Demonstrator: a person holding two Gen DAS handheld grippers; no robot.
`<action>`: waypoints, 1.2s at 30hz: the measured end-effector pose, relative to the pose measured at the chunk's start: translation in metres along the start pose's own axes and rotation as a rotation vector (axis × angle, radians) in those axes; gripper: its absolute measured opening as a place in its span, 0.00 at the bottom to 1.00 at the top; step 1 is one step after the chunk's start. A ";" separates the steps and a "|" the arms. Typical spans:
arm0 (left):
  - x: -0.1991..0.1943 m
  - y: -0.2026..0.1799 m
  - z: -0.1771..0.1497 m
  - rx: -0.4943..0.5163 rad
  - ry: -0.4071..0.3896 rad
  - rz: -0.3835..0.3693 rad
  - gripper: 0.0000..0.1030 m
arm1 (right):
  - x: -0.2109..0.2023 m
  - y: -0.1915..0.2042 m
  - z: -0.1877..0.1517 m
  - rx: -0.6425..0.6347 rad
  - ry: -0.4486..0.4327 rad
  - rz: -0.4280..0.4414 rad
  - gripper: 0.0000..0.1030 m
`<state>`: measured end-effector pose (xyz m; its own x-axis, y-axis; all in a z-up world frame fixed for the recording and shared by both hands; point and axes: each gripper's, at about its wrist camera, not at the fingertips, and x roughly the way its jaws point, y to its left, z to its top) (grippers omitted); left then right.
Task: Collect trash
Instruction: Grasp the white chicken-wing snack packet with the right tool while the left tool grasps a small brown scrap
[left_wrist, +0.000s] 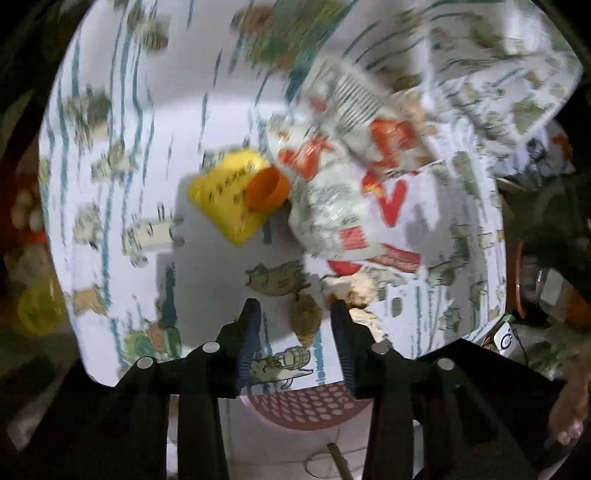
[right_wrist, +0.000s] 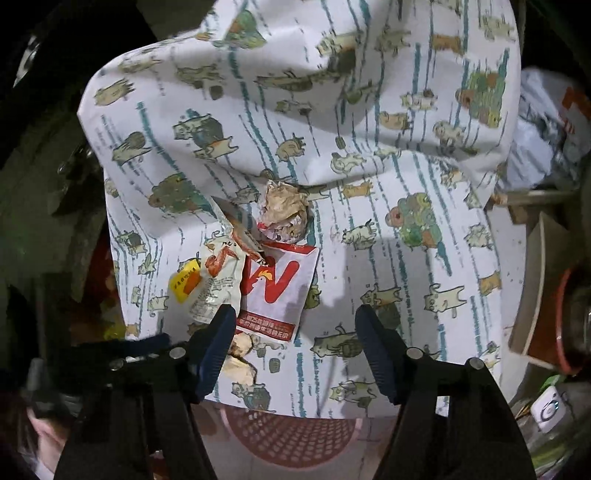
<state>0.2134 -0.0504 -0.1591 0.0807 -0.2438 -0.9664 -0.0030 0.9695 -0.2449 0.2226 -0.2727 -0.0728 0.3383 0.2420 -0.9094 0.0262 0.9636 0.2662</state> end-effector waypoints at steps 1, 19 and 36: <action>0.005 0.001 -0.001 -0.014 0.022 -0.022 0.35 | -0.001 0.000 0.002 0.002 -0.003 0.000 0.68; -0.051 0.031 0.002 -0.032 -0.209 0.101 0.11 | 0.045 0.044 0.017 0.027 0.084 -0.032 0.68; -0.068 0.069 -0.003 -0.088 -0.205 0.040 0.11 | 0.126 0.101 -0.007 -0.027 0.158 -0.048 0.90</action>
<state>0.2049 0.0327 -0.1105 0.2794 -0.1870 -0.9418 -0.0966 0.9704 -0.2214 0.2614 -0.1441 -0.1622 0.1851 0.2087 -0.9603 0.0127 0.9766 0.2147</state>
